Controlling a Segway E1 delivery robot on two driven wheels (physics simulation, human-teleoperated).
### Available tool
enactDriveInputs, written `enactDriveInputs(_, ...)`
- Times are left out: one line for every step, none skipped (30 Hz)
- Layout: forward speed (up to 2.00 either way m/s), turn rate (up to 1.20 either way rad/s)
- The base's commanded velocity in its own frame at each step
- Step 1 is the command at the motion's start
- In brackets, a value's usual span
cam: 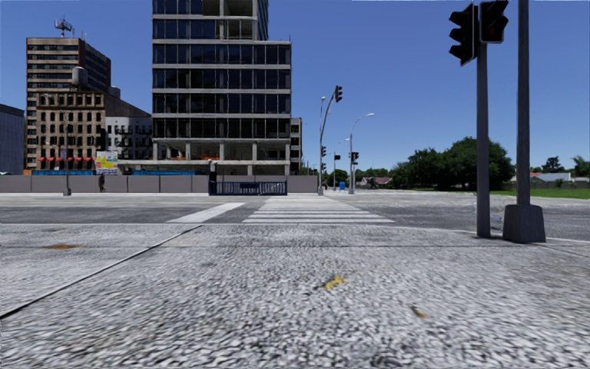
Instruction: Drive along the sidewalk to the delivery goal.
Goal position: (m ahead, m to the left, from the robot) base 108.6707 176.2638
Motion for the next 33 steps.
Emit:
enactDriveInputs(2.00,0.00)
enactDriveInputs(2.00,0.00)
enactDriveInputs(2.00,0.00)
enactDriveInputs(2.00,0.00)
enactDriveInputs(2.00,0.00)
enactDriveInputs(2.00,0.00)
enactDriveInputs(2.00,0.00)
enactDriveInputs(2.00,0.00)
enactDriveInputs(2.00,0.00)
enactDriveInputs(2.00,0.00)
enactDriveInputs(2.00,0.00)
enactDriveInputs(2.00,0.00)
enactDriveInputs(2.00,0.00)
enactDriveInputs(2.00,0.00)
enactDriveInputs(2.00,0.00)
enactDriveInputs(2.00,0.00)
enactDriveInputs(2.00,0.00)
enactDriveInputs(2.00,0.00)
enactDriveInputs(2.00,0.00)
enactDriveInputs(2.00,0.00)
enactDriveInputs(2.00,0.00)
enactDriveInputs(2.00,0.00)
enactDriveInputs(2.00,0.00)
enactDriveInputs(2.00,0.00)
enactDriveInputs(2.00,0.00)
enactDriveInputs(2.00,0.00)
enactDriveInputs(2.00,0.00)
enactDriveInputs(2.00,0.00)
enactDriveInputs(2.00,0.00)
enactDriveInputs(2.00,0.00)
enactDriveInputs(2.00,0.00)
enactDriveInputs(2.00,0.00)
enactDriveInputs(2.00,0.00)
